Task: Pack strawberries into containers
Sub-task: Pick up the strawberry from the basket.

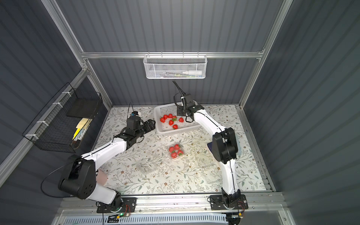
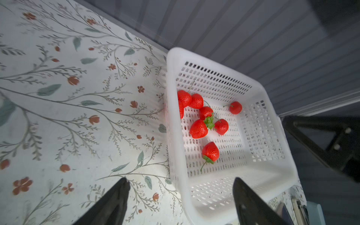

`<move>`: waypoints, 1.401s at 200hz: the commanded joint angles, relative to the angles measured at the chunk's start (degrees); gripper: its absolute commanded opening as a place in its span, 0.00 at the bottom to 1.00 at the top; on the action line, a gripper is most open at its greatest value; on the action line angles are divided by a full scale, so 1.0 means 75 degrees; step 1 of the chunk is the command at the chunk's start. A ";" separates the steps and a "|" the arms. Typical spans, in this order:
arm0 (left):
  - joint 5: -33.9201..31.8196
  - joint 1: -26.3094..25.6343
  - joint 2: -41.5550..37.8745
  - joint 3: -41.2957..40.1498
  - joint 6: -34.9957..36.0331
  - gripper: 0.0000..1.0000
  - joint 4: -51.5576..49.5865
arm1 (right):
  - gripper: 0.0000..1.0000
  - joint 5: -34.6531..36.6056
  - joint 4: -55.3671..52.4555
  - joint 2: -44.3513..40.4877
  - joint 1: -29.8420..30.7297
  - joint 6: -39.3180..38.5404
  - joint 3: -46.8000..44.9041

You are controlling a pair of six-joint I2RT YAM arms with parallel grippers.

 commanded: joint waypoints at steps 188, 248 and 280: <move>0.0187 0.0156 -0.0439 -0.0822 0.0049 0.92 -0.1198 | 0.44 0.0164 -0.2596 0.3591 -0.0123 -0.2561 0.3358; 0.0042 0.0156 -0.1284 -0.1328 -0.0172 0.91 -0.1292 | 0.20 -0.0136 -0.1620 0.2774 -0.0197 -0.2329 0.2283; -0.0184 0.0156 -0.1614 -0.1476 -0.0344 0.91 -0.1358 | 0.11 -0.0381 -0.1115 0.1791 -0.0196 -0.2127 0.1430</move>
